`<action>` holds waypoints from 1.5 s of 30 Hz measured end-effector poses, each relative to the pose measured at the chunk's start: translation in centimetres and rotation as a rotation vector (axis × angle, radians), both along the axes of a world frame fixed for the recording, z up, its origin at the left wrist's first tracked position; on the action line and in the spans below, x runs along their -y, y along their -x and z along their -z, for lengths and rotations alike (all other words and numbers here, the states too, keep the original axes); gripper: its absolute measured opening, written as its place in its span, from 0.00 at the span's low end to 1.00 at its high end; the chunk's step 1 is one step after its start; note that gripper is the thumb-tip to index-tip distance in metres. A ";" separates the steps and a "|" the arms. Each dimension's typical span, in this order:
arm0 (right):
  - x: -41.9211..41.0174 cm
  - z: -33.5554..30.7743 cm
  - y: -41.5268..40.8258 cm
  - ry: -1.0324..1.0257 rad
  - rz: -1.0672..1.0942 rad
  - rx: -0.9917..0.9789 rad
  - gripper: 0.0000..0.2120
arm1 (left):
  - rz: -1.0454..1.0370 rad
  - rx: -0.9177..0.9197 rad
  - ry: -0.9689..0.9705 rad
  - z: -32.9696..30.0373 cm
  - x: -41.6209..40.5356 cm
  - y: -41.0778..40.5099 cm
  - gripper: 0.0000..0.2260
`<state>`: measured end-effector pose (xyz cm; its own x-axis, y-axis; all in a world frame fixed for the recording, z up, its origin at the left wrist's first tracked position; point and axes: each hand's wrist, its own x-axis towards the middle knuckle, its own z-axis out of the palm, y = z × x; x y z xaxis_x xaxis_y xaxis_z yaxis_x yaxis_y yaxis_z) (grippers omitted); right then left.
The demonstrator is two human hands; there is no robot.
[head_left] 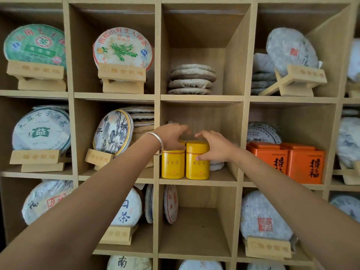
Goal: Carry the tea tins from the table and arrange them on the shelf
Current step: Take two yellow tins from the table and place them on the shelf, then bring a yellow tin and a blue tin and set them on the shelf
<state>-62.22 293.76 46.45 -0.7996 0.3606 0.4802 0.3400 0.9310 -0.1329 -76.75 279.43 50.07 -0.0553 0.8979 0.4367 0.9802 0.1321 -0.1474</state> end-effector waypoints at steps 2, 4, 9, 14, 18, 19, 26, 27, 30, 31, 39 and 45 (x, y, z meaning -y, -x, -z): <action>0.1 -0.4 -0.5 -0.012 0.005 -0.012 0.37 | 0.034 0.028 0.000 -0.3 0.1 -0.5 0.22; 0.1 -0.6 -1.2 -0.023 0.020 -0.015 0.36 | 0.060 0.044 0.017 -0.4 0.0 -1.0 0.19; 0.8 -0.5 -5.2 -0.051 0.072 -0.047 0.33 | 0.145 0.046 -0.011 0.2 -1.5 -3.1 0.16; 2.7 -0.2 -12.2 -0.024 0.220 -0.162 0.29 | 0.297 0.048 -0.174 1.9 -3.0 -6.5 0.13; 5.0 1.3 -20.0 -0.060 0.433 -0.143 0.25 | 0.418 0.060 -0.099 3.3 -4.4 -11.7 0.13; 5.7 1.8 -22.2 -0.080 0.497 -0.112 0.25 | 0.456 0.065 -0.078 3.6 -4.8 -13.5 0.14; 14.6 4.9 -40.4 -0.015 0.993 0.045 0.24 | 0.857 0.050 0.108 6.9 -5.6 -31.5 0.16; 16.6 5.2 -43.1 -0.008 1.065 0.059 0.24 | 0.912 0.045 0.144 7.3 -5.1 -34.6 0.16; 23.2 5.6 -50.6 0.017 1.256 0.080 0.21 | 1.048 0.015 0.213 8.0 -2.8 -43.5 0.14; 25.7 5.7 -52.8 0.028 1.308 0.093 0.18 | 1.096 0.004 0.222 8.1 -1.7 -46.4 0.14; 46.7 7.3 -67.7 0.108 1.723 0.095 0.21 | 1.453 0.012 0.296 9.5 11.7 -66.6 0.13; 62.1 7.7 -76.6 0.167 1.929 0.106 0.20 | 1.648 -0.005 0.375 10.5 24.1 -80.1 0.14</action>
<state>14.40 231.68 38.77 0.6483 0.6827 0.3372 0.7422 -0.6653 -0.0800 3.38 255.38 39.60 0.9792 0.0417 0.1987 0.0292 -0.9974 0.0656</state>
